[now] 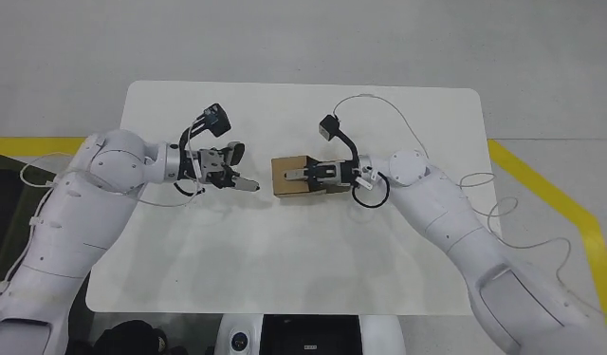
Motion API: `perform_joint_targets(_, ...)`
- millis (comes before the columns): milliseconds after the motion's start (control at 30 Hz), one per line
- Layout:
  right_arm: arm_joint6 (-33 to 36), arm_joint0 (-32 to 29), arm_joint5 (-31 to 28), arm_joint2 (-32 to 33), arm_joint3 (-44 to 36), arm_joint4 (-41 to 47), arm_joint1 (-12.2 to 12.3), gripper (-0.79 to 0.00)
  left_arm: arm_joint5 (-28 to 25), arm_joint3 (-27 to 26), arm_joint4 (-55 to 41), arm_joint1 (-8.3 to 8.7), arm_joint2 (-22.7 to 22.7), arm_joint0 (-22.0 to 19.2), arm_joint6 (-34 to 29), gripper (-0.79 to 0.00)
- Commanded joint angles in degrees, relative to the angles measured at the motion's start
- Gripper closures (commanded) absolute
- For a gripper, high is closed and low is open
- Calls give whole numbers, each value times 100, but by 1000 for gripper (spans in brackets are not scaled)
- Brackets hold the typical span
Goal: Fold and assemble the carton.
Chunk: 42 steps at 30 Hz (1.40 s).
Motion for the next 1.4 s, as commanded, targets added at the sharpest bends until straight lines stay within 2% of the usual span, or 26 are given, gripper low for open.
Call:
perform_joint_targets(0, -30, 38, -3, -17, 184, 55, -62, 0, -161, -16, 609, -20, 24, 54, 452, -785)
perform_joint_targets(167, -18, 103, -87, -37, 558, 150, -192, -3, -395, -211, 1661, -60, 83, 166, 1252, -785)
perform_joint_targets(267, -5, 131, -120, -38, 752, 189, -260, -46, -449, -294, 2123, -81, 145, 204, 1553, -785)
perform_joint_targets(333, 16, 156, -142, -40, 867, 199, -303, -105, -480, -309, 2374, -96, 189, 187, 1700, -785)
perform_joint_targets(433, 86, 190, -159, -42, 1006, 204, -360, -262, -491, -296, 2479, -112, 225, 169, 1823, -785)
perform_joint_targets(533, 220, 218, -234, 2, 1038, 245, -388, -360, -491, -296, 2479, -112, 225, 169, 1823, -785)
perform_joint_targets(733, 540, 212, -331, 177, 1032, 180, -321, -379, -491, -296, 2479, -112, 225, 169, 1823, -785)
perform_joint_targets(967, 585, 42, -380, 510, 698, -74, -107, -406, -377, -416, 2713, -110, 225, 220, 1888, -785)
perform_joint_targets(1067, 576, -57, -354, 698, 434, -204, 11, -388, -310, -523, 3081, -109, 168, 344, 2286, -785)
perform_joint_targets(1167, 581, -174, -287, 901, 136, -372, 140, -376, -484, -536, 3418, -113, 127, 440, 2794, -785)
perform_joint_targets(1367, 576, -453, 22, 1350, -559, -893, 427, -326, -724, -451, 4550, -156, 122, 606, 4144, -785)
